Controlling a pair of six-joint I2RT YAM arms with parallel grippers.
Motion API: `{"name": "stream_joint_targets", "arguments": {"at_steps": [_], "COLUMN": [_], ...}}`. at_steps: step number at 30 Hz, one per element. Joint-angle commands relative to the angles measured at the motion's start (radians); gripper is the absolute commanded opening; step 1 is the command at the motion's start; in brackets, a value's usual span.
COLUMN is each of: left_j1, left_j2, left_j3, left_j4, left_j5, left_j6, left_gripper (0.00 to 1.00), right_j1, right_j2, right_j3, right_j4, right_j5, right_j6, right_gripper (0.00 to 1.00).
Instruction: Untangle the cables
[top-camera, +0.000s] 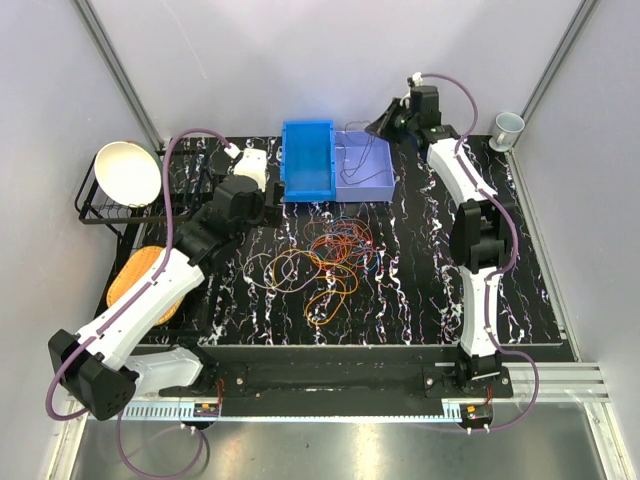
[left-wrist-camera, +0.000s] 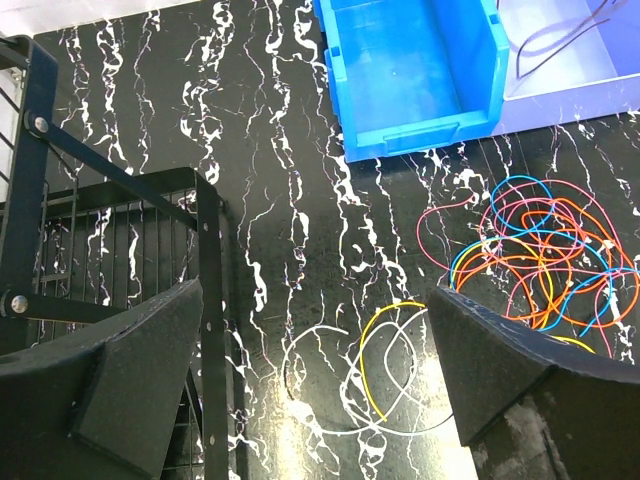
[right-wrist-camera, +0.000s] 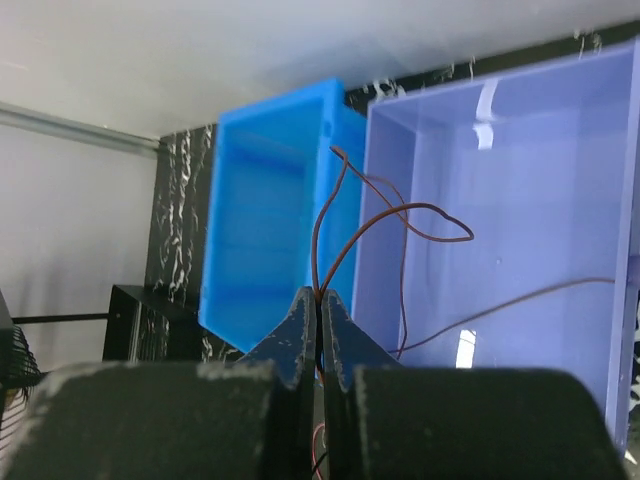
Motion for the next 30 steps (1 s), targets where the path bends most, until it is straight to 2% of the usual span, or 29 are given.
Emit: {"name": "stream_joint_targets", "arguments": {"at_steps": [1, 6, 14, 15, 16, 17, 18, 19, 20, 23, 27, 30], "left_j1": [0.002, 0.000, -0.003, -0.003, -0.003, -0.001, -0.004, -0.004, -0.006, -0.009, -0.015, -0.018], "left_j2": [-0.031, -0.027, -0.024, -0.024, -0.024, -0.024, -0.024, -0.024, -0.023, -0.018, -0.014, -0.011], "left_j3": [0.027, 0.026, 0.026, 0.024, 0.026, 0.026, 0.024, 0.024, 0.024, 0.023, 0.024, 0.023], "left_j4": [0.029, 0.028, 0.029, 0.029, 0.029, 0.029, 0.029, 0.029, 0.029, 0.029, 0.029, 0.028], "left_j5": [-0.029, -0.033, -0.039, -0.042, -0.042, -0.042, -0.045, -0.046, -0.048, -0.051, -0.057, -0.062], "left_j6": [0.011, 0.011, 0.013, 0.013, 0.014, 0.014, 0.014, 0.014, 0.014, 0.016, 0.019, 0.017], "left_gripper": [0.99, 0.99, 0.99, 0.99, 0.99, 0.99, 0.99, 0.99, 0.99, 0.99, 0.99, 0.99], "right_j1": [0.000, 0.000, -0.002, -0.002, -0.002, 0.000, 0.000, -0.002, 0.000, 0.000, 0.000, 0.001], "right_j2": [-0.012, -0.012, -0.004, 0.005, 0.011, 0.013, 0.014, 0.011, 0.004, -0.033, -0.123, -0.232], "right_j3": [-0.074, -0.123, -0.078, -0.062, -0.053, -0.044, -0.039, -0.042, -0.051, -0.057, -0.077, -0.186], "right_j4": [0.111, 0.134, 0.134, 0.131, 0.125, 0.119, 0.108, 0.102, 0.099, 0.088, 0.036, 0.033], "right_j5": [-0.055, -0.052, 0.006, 0.005, -0.003, -0.012, -0.014, -0.005, 0.000, 0.020, 0.060, 0.119], "right_j6": [0.034, 0.028, -0.015, -0.014, -0.009, -0.008, -0.005, 0.000, 0.001, -0.008, -0.022, -0.006], "right_gripper": [0.00, 0.00, 0.00, 0.04, 0.29, 0.41, 0.50, 0.63, 0.65, 0.86, 0.87, 0.88]}}
